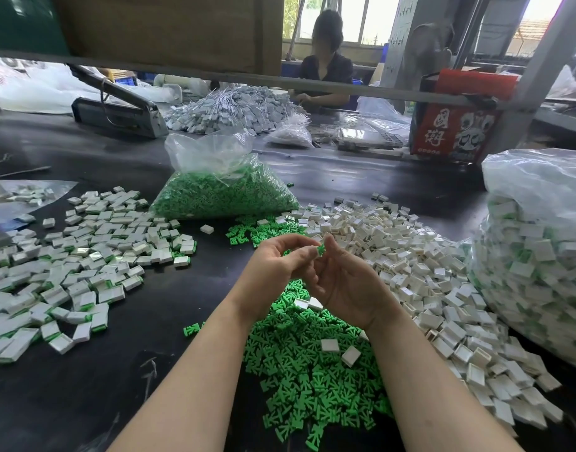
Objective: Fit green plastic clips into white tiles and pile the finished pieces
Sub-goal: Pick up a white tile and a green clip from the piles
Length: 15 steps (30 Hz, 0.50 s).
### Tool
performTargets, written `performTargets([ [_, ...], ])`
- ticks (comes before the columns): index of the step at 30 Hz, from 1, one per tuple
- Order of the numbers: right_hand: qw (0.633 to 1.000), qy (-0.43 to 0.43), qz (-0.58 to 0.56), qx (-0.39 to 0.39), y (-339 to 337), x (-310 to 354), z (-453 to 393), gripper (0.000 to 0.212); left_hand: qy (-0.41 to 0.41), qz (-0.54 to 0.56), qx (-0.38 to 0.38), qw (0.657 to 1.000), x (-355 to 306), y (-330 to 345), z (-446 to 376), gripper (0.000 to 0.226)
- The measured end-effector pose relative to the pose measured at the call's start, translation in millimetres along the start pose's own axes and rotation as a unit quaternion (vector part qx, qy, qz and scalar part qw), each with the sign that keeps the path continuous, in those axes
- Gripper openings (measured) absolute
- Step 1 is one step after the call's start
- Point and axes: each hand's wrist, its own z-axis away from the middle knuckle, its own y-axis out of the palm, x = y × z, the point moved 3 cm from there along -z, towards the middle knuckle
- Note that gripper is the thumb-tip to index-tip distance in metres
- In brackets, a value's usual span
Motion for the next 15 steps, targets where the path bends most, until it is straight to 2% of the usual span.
performTargets([
  [9,0.999,-0.001,0.051,0.004,-5.0,-3.1,-1.5,0.028,0.013,-0.050,-0.044,0.998,-3.3,3.6,0.9,0.009],
  [15,0.995,-0.003,0.099,-0.010,-9.8,-6.2,-3.3,0.038,0.020,-0.108,-0.058,0.992,0.6,2.6,-0.9,0.014],
])
